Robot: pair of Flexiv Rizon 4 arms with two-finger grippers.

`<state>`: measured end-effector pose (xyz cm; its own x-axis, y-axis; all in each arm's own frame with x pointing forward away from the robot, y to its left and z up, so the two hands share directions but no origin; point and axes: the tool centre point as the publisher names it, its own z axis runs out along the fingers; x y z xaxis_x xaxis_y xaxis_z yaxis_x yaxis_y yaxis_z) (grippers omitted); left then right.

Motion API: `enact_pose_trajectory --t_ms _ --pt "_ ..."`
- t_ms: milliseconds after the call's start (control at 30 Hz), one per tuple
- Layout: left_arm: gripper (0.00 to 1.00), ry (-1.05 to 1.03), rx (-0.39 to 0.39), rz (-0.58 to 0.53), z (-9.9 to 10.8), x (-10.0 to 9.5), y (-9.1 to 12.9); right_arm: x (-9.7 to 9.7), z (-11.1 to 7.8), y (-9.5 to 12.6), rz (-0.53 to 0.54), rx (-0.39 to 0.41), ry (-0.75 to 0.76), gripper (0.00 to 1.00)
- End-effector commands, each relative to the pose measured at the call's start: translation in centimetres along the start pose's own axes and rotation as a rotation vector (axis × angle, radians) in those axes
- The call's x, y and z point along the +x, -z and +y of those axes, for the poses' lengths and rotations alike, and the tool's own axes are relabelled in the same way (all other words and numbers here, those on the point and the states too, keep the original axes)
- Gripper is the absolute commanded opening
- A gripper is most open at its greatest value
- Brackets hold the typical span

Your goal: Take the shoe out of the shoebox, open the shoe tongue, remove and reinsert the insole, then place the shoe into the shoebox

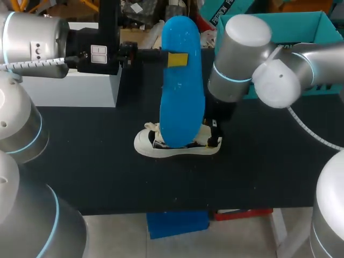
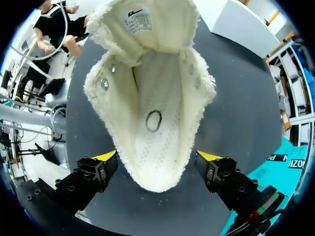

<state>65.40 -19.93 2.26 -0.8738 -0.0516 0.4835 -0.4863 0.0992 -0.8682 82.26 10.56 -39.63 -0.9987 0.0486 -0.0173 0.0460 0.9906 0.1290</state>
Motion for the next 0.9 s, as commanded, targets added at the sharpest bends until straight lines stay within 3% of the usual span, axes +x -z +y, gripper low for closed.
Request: enact_pose_trajectory --t_ms 33,367,500,900 --pt "0.0 0.002 -0.004 -0.003 -0.1 0.0 -0.1 0.2 -0.1 0.3 -0.007 0.065 -0.008 1.0" --pt "0.0 0.002 -0.004 -0.003 -0.1 0.0 -0.1 0.7 -0.4 0.6 -0.034 0.016 -0.017 1.0" --pt "0.0 0.002 -0.004 -0.003 -0.1 0.0 -0.1 0.9 -0.8 0.5 -0.05 -0.051 -0.029 1.0" --pt "0.0 0.002 -0.004 -0.003 -0.1 0.0 -0.1 0.3 -1.7 -0.1 -0.05 -0.526 0.014 1.0"
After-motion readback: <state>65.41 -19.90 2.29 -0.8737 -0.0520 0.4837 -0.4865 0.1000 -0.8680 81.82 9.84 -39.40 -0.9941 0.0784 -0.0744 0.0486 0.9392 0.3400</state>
